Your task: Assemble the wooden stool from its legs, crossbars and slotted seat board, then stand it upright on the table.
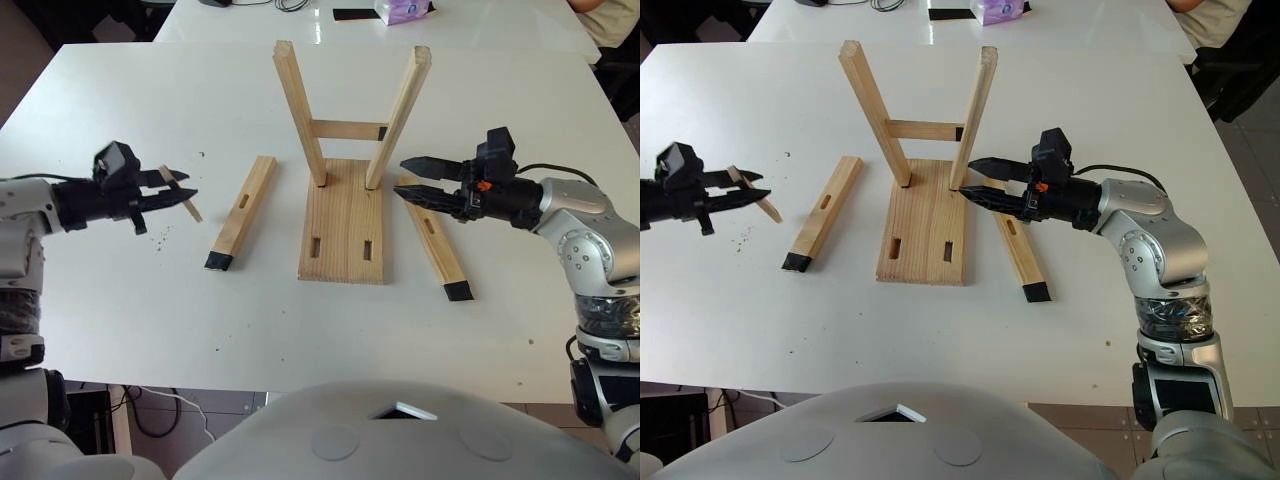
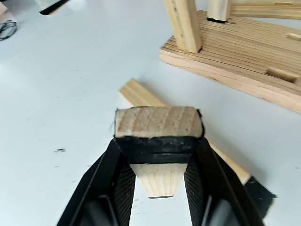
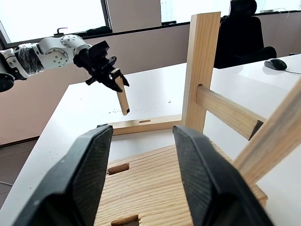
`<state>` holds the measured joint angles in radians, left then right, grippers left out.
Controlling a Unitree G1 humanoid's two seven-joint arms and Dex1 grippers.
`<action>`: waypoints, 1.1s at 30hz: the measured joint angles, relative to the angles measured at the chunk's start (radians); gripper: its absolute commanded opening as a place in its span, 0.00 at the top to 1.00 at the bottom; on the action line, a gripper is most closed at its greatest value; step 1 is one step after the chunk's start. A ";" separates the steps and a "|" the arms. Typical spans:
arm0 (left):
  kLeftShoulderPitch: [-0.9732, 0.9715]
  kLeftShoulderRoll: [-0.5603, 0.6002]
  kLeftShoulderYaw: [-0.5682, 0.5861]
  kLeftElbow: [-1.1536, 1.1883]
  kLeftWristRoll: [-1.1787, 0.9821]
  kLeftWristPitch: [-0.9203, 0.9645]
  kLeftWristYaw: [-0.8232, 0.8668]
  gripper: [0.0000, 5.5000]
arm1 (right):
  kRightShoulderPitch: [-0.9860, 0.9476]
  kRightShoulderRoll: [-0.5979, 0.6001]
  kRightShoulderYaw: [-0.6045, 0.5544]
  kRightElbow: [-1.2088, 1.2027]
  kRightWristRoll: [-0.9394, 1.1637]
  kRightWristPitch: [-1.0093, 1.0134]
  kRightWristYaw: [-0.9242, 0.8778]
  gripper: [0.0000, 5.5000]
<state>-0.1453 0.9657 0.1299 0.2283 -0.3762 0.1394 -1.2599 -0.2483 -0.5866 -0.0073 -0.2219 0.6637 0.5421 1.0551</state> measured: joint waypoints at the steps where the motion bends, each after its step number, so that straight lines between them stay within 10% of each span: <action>1: 0.023 -0.004 0.002 -0.026 -0.006 0.009 0.000 0.76 | -0.001 -0.002 -0.002 0.002 0.000 0.001 0.000 0.57; 15: 0.039 -0.103 0.044 -0.328 -0.189 0.188 0.074 0.76 | -0.021 -0.005 -0.009 0.011 0.024 0.040 -0.005 0.57; 33: -0.267 -0.181 -0.098 0.160 0.042 -0.188 -0.079 0.76 | -0.058 0.030 0.013 0.074 -0.004 0.016 0.005 0.57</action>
<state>-0.4128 0.7851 0.0322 0.3881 -0.3346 -0.0487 -1.3394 -0.3065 -0.5562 0.0057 -0.1483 0.6592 0.5577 1.0603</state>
